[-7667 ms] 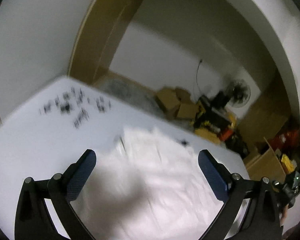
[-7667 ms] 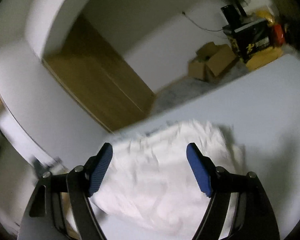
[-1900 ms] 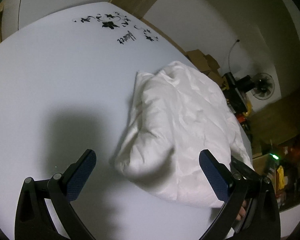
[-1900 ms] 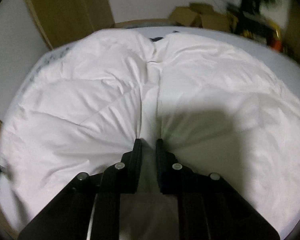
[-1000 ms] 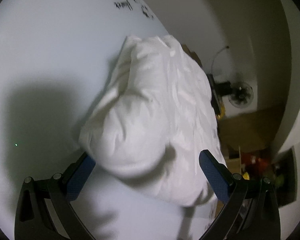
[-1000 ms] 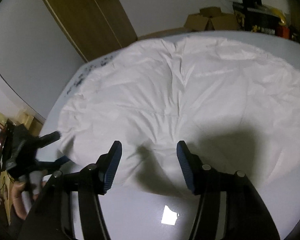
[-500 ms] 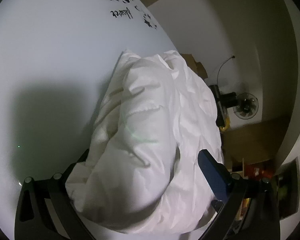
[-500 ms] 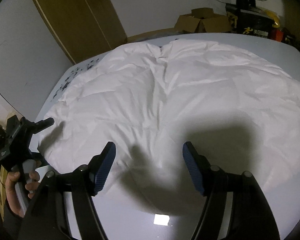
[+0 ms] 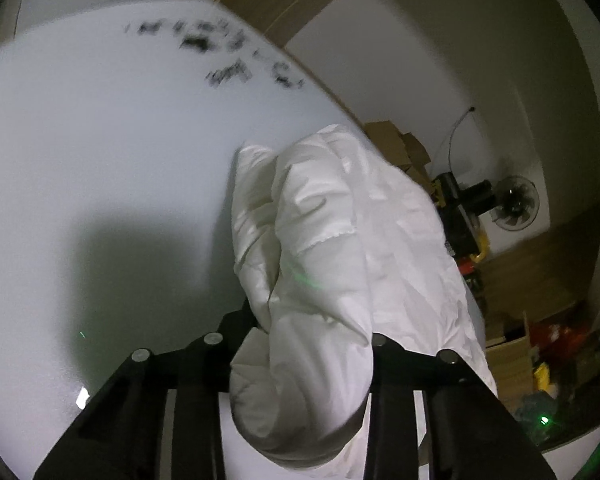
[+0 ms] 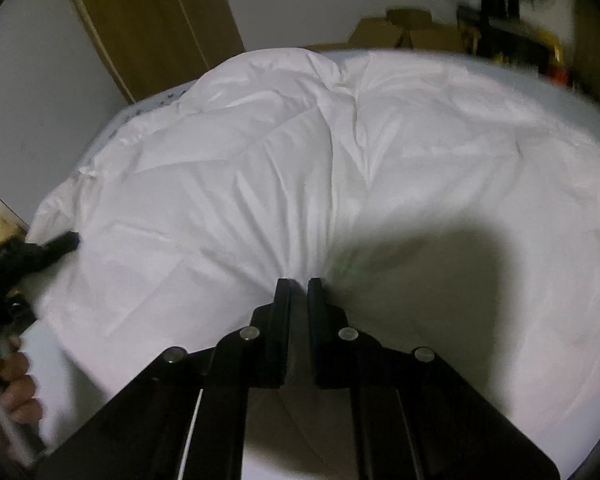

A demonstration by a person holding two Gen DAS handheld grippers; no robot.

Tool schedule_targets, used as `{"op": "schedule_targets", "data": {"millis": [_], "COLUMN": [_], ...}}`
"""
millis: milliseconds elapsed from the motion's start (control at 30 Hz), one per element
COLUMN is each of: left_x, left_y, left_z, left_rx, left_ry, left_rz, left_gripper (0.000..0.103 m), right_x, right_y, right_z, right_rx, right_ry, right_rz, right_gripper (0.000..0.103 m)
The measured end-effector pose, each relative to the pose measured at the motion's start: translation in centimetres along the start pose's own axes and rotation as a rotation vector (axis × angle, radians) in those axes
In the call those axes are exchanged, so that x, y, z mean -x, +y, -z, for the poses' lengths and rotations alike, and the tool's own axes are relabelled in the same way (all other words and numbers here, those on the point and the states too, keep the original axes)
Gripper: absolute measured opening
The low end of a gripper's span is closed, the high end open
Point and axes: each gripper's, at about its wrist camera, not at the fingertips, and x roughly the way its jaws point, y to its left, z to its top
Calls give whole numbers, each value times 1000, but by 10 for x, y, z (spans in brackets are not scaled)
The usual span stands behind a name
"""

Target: Fold large clothes

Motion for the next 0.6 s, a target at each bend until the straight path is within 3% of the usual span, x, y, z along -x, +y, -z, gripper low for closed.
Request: {"op": "schedule_targets", "data": {"millis": [100,267,333,400,467,600], "left_x": [17,46,54,60,64,68], "left_y": [-26,-101,-134,-162,-184,-222], "left_z": [3,14,21,27,32,44], "left_rx": [-69,-216,-268,-315,-345,-391], "left_ry": [-52,-151,-175,-200,-207,-213], "left_rz": [-7,13,21,26,40,47], "left_gripper": [31,31,30,30,30,30], "right_x": [-2,-13,-10,4,33,107], "right_y": [-4,-8,-15,-36,-61,-139], "right_z": [20,22,22,21,20,13], "right_rx": [26,51,59,-20,-86,-210], "right_ry": [27,25,30,44,-30,-287], "right_rz": [-14,-58,-101,-199,-235,-139], "right_gripper": [8,8,8,8,9,9]}}
